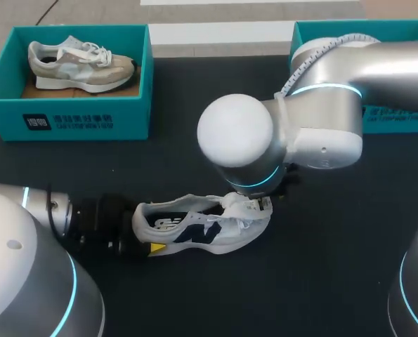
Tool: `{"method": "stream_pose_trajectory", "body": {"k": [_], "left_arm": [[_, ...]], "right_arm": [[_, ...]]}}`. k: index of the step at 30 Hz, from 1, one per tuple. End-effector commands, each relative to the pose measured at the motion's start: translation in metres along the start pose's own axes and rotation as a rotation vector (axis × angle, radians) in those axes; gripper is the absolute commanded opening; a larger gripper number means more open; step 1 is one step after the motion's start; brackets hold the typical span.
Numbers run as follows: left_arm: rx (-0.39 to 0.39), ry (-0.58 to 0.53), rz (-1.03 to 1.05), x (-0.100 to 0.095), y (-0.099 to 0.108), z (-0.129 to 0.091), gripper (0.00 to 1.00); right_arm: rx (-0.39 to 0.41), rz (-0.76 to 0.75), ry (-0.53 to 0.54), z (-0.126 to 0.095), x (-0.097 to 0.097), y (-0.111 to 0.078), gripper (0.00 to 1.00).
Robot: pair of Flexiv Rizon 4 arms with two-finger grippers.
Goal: Take the shoe out of the shoebox, open the shoe tongue, remove and reinsert the insole, then place the shoe into the shoebox
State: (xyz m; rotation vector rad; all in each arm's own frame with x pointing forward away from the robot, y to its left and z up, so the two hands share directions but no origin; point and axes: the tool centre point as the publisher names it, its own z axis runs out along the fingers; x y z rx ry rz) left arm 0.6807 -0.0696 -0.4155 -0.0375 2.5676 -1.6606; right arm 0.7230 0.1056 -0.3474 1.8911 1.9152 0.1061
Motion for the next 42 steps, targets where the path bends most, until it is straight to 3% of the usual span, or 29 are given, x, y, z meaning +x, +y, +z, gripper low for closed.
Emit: {"method": "stream_pose_trajectory", "body": {"k": [1,10,20,24,32,34,37,39,42], "left_arm": [[-0.003,0.000,0.001,0.002,0.003,-0.001,0.00],[-0.003,0.000,0.001,0.002,0.003,-0.001,0.00],[-0.003,0.000,0.001,0.002,0.003,-0.001,0.00],[-0.003,0.000,0.001,0.002,0.003,-0.001,0.00],[-0.003,0.000,0.001,0.002,0.003,-0.001,0.00],[-0.003,0.000,0.001,0.002,0.003,-0.001,0.00],[-0.003,0.000,0.001,0.002,0.003,-0.001,0.00],[-0.003,0.000,0.001,0.002,0.003,-0.001,0.00],[-0.003,0.000,0.001,0.002,0.003,-0.001,0.00]], "right_arm": [[-0.038,0.109,-0.046,-0.021,0.009,-0.003,0.44],[-0.107,-0.027,-0.027,-0.056,0.022,0.006,0.52],[-0.144,-0.314,-0.023,-0.091,0.028,0.017,0.84],[-0.168,-0.423,-0.043,-0.108,0.029,0.025,0.91],[-0.237,-0.683,-0.031,-0.134,0.046,0.039,0.88],[-0.263,-0.761,-0.010,-0.140,0.053,0.042,0.79],[-0.292,-0.887,0.018,-0.147,0.066,0.046,0.77],[-0.297,-0.977,0.035,-0.150,0.074,0.046,0.70],[-0.291,-1.068,0.066,-0.152,0.083,0.046,0.48]]}}
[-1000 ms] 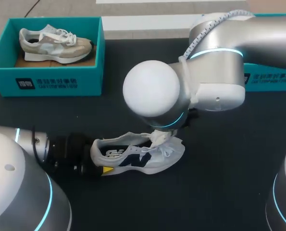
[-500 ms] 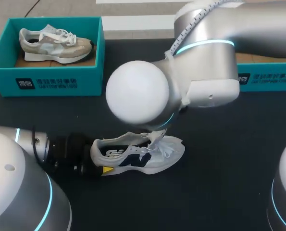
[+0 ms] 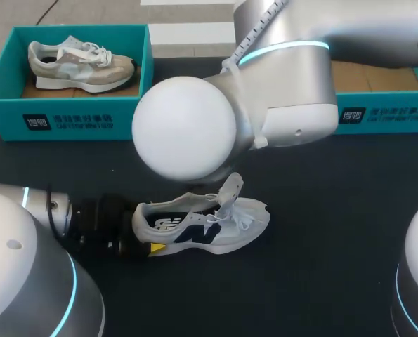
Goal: Take the shoe out of the shoebox, open the shoe tongue, remove and reinsert the insole, then place the shoe into the shoebox
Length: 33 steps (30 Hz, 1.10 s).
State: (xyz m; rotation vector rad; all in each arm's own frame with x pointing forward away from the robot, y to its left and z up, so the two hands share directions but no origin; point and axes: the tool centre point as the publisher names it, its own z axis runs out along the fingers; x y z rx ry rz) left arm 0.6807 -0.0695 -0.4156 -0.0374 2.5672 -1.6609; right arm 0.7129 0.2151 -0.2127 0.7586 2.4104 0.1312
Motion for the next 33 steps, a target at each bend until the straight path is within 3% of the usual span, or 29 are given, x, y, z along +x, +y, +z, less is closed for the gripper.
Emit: {"method": "stream_pose_trajectory", "body": {"k": [1,2,4,5,15,23,33], "left_arm": [[-0.003,0.000,0.001,0.002,0.003,-0.001,0.00],[-0.003,0.000,0.001,0.002,0.003,-0.001,0.00],[-0.003,0.000,0.001,0.002,0.003,-0.001,0.00],[-0.003,0.000,0.001,0.002,0.003,-0.001,0.00],[-0.003,0.000,0.001,0.002,0.003,-0.001,0.00],[-0.003,0.000,0.001,0.002,0.003,-0.001,0.00],[-0.003,0.000,0.001,0.002,0.003,-0.001,0.00]], "right_arm": [[-0.015,-0.201,0.066,0.003,0.008,0.011,0.41],[-0.004,-0.227,0.075,0.004,0.010,0.012,0.35],[-0.001,-0.260,0.097,0.006,0.014,0.014,0.06],[0.011,-0.270,0.097,0.007,0.015,0.015,0.00],[0.054,-0.479,0.206,0.026,0.043,0.018,0.00],[0.097,-0.555,0.289,0.049,0.078,0.016,0.00],[0.097,-0.555,0.289,0.049,0.078,0.016,0.00]]}}
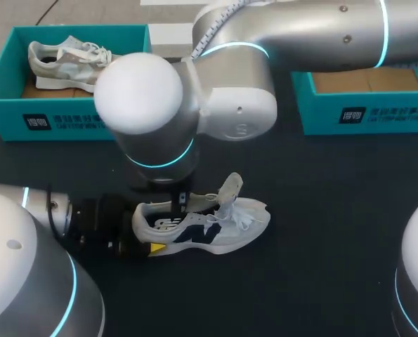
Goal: Take the shoe out of the shoebox, open the shoe tongue, remove and reinsert the insole, then place the shoe into the shoebox
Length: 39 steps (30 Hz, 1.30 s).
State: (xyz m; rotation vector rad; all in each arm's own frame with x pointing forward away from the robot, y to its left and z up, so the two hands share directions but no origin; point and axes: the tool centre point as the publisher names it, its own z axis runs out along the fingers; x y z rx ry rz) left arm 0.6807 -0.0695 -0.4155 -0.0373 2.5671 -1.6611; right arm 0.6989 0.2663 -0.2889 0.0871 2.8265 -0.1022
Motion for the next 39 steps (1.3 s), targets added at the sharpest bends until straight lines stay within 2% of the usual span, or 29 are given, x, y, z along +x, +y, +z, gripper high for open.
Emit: {"method": "stream_pose_trajectory", "body": {"k": [1,15,17,19,21,31,39], "left_arm": [[-0.004,0.000,0.001,0.002,0.003,-0.001,0.00],[-0.004,0.000,0.001,0.002,0.003,-0.001,0.00],[-0.004,0.000,0.001,0.002,0.003,-0.001,0.00],[-0.004,0.000,0.001,0.002,0.003,-0.001,0.00],[-0.004,0.000,0.001,0.002,0.003,-0.001,0.00],[-0.004,0.000,0.001,0.002,0.003,-0.001,0.00],[-0.004,0.000,0.001,0.002,0.003,-0.001,0.00]], "right_arm": [[0.004,0.001,-0.003,-0.001,0.001,0.001,0.00],[0.004,0.001,-0.003,-0.001,0.001,0.001,0.00],[0.033,-0.069,0.018,0.000,0.005,0.001,0.00],[0.033,-0.153,0.022,0.007,0.006,0.003,0.00],[0.055,-0.213,0.076,0.014,0.007,0.006,0.00],[0.035,-0.274,0.107,0.041,-0.001,0.014,0.00],[0.020,-0.273,0.161,0.058,0.011,0.017,0.00]]}}
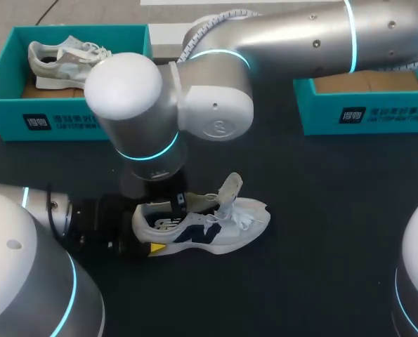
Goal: Take the shoe out of the shoebox, open the shoe tongue, remove and reinsert the insole, then place the shoe into the shoebox
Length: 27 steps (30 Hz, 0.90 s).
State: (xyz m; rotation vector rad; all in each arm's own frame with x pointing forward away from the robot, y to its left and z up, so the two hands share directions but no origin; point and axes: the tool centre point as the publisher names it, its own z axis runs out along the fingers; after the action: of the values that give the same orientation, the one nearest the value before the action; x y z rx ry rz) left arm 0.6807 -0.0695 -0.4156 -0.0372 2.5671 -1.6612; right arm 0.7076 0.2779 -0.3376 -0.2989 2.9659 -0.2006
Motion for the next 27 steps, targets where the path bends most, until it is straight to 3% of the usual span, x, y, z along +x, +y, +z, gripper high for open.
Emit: {"method": "stream_pose_trajectory", "body": {"k": [1,20,22,27], "left_arm": [[-0.004,0.000,0.001,0.002,0.003,-0.001,0.00],[-0.004,0.000,0.001,0.002,0.003,-0.001,0.00],[-0.004,0.000,0.001,0.002,0.003,-0.001,0.00],[-0.004,0.000,0.001,0.002,0.003,-0.001,0.00]], "right_arm": [[-0.009,0.005,0.017,0.011,0.003,0.003,0.00],[0.029,0.050,0.054,0.032,0.009,-0.002,0.00],[0.035,0.055,0.053,0.032,0.008,-0.003,0.18],[0.047,0.070,0.029,0.036,0.004,-0.008,0.27]]}}
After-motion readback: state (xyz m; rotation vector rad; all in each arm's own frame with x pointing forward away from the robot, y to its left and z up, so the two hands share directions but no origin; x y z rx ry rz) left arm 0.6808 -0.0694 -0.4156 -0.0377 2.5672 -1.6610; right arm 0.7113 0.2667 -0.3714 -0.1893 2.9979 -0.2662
